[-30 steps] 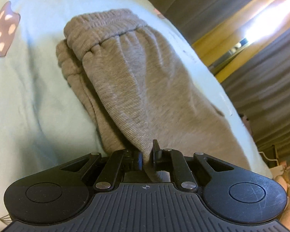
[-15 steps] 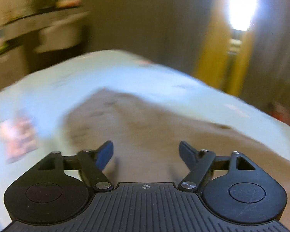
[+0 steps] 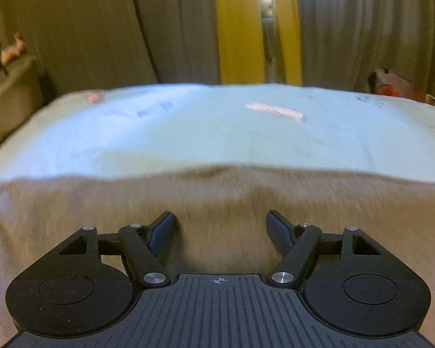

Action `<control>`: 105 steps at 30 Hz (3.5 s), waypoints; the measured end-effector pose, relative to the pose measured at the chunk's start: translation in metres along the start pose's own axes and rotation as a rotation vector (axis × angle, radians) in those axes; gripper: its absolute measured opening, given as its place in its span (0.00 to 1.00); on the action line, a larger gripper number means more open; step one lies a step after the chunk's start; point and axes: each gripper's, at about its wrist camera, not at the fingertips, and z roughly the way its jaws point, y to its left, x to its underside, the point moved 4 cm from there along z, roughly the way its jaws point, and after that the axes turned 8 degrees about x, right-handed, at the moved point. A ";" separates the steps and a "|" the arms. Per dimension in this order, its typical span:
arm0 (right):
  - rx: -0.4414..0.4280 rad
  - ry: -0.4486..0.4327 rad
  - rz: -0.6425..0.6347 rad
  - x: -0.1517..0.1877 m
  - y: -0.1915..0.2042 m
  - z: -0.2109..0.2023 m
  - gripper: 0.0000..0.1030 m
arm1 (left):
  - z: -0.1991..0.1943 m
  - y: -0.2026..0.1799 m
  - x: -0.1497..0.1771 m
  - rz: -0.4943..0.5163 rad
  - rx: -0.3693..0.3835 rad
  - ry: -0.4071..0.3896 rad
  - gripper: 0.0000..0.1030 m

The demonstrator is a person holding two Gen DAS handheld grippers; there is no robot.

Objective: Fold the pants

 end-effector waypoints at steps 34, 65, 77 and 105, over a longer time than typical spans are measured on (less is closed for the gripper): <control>-0.043 0.002 0.059 -0.003 -0.008 -0.003 0.96 | -0.097 0.047 0.093 -0.238 0.112 0.167 0.96; -0.196 0.042 0.431 -0.006 -0.136 -0.008 0.10 | -0.091 0.065 0.084 -0.308 0.025 0.079 0.96; -0.149 0.033 0.353 -0.001 -0.137 -0.018 0.11 | -0.055 0.135 0.078 -0.584 -0.137 -0.011 0.88; -0.305 -0.025 0.703 0.003 -0.223 0.003 0.15 | -0.063 0.116 0.081 -0.539 -0.135 0.015 0.98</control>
